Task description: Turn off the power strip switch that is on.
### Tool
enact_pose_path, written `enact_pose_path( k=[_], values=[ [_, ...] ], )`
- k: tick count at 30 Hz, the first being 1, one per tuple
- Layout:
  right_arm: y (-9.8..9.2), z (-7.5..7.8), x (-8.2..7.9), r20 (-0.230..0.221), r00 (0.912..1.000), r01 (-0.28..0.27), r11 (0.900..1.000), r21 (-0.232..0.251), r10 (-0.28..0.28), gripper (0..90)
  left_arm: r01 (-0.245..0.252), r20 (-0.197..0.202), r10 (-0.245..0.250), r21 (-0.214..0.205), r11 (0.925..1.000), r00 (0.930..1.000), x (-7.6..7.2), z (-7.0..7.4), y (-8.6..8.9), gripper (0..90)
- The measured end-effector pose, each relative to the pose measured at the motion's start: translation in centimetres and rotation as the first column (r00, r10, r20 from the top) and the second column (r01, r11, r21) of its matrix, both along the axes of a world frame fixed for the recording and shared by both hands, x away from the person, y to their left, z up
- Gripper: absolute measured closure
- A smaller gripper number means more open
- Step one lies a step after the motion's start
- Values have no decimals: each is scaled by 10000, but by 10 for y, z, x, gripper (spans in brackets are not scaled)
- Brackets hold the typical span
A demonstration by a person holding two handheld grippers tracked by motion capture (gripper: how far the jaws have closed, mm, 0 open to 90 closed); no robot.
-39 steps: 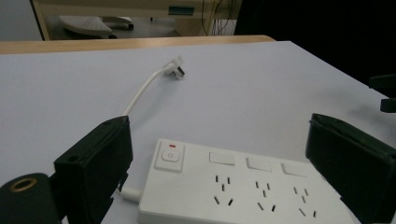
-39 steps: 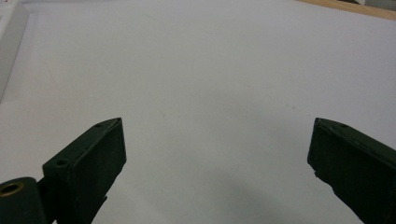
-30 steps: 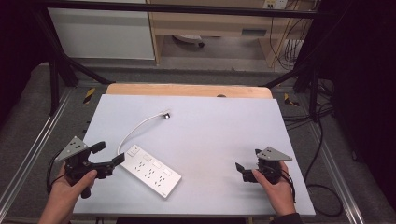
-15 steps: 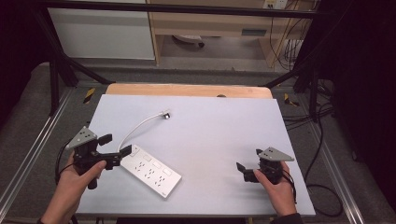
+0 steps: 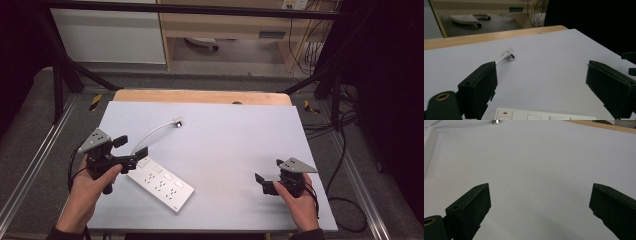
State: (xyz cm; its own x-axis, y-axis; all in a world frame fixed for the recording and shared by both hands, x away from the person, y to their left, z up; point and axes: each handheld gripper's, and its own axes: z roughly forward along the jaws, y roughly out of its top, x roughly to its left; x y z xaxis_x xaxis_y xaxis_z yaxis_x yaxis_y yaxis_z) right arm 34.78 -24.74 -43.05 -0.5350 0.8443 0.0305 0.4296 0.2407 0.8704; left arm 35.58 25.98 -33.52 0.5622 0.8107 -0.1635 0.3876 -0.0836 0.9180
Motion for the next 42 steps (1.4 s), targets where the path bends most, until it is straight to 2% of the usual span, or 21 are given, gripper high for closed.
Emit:
enact_pose_path(
  k=[6,8,12,19,20,24,27,30,33,34,41,42],
  values=[
    [-1,0,0,7,10000,52,10000,4,-52,40,100,21,-101,156,9998,9999,3,0,-8,117],
    [-1,0,1,5,10000,61,10000,44,-61,40,21,26,-22,314,9995,10000,3,-3,-10,162],
    [-1,0,1,-6,10000,33,10000,52,-33,41,-14,-96,17,257,9997,10000,3,-7,-11,216],
    [-2,0,1,-13,10000,41,10000,43,-41,41,146,-104,-142,405,9991,9998,4,-11,-17,316],
    [-3,0,1,-11,10000,65,10000,38,-65,41,154,-91,-150,484,9987,9998,4,-12,-18,353],
    [-3,0,1,2,10000,71,10000,48,-71,41,305,-172,-297,540,9981,9994,5,-16,-22,390],
    [-3,0,1,-6,10000,87,10000,48,-87,42,595,-396,-569,696,9958,9976,7,-20,-25,433],
    [-3,-1,2,-54,10000,64,10000,71,-63,44,723,-615,-670,887,9934,9959,10,-26,-27,470],
    [-3,-1,2,-74,10000,13,10000,38,-12,44,889,-852,-816,859,9923,9930,12,-31,-29,510],
    [-2,-1,2,-92,10000,6,10000,47,-6,45,893,-924,-801,999,9910,9925,13,-34,-30,524],
    [-2,-1,2,-140,9999,-72,10000,8,72,47,1081,-1195,-940,1167,9873,9884,15,-40,-33,572],
    [-2,-1,2,-152,9999,-67,10000,34,68,47,1088,-1218,-943,1181,9870,9881,14,-41,-34,599]
  ],
)
